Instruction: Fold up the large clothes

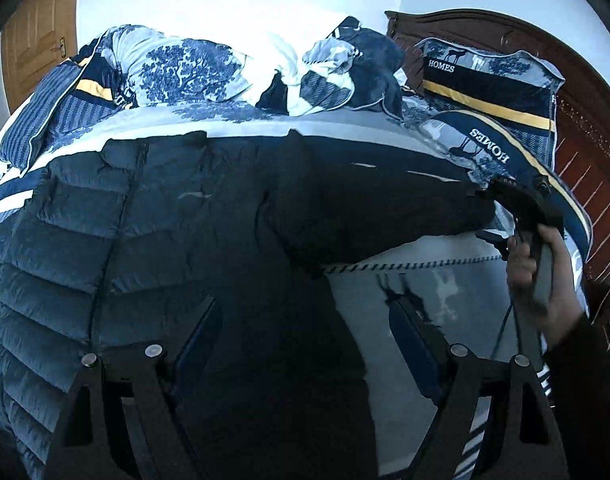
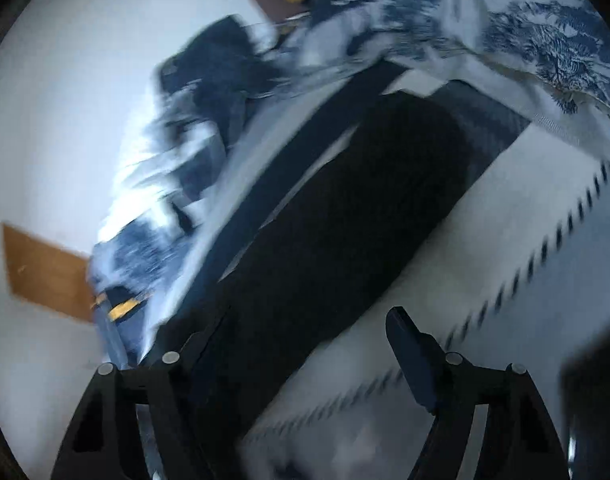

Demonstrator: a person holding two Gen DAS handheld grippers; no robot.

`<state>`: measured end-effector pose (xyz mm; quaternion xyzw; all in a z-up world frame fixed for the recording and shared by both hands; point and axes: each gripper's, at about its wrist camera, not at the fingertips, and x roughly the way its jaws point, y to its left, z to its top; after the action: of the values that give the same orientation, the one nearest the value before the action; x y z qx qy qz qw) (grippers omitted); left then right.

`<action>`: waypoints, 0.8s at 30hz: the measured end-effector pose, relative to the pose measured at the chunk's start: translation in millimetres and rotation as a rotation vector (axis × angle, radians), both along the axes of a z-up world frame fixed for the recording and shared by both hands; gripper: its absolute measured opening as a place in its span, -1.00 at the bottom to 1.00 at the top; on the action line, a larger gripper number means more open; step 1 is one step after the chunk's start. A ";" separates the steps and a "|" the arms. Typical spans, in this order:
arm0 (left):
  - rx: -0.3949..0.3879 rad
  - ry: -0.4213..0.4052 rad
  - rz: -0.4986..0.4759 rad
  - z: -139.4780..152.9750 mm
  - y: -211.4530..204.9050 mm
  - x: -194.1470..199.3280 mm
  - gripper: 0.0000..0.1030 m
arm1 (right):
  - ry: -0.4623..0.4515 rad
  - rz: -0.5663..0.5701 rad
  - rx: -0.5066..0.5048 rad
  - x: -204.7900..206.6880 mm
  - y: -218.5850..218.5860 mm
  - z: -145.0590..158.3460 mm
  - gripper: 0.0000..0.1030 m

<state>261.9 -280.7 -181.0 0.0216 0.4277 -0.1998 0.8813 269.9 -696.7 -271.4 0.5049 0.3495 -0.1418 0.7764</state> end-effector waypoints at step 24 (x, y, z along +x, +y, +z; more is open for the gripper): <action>-0.087 -0.014 0.257 40.5 164.5 -23.3 0.66 | -0.331 0.436 -0.828 21.6 299.5 243.2 -0.92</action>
<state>238.7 -116.2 -140.5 -0.0702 0.4116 -0.1036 0.9027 291.5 -397.1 -28.2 0.0852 0.2334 -0.0209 0.9684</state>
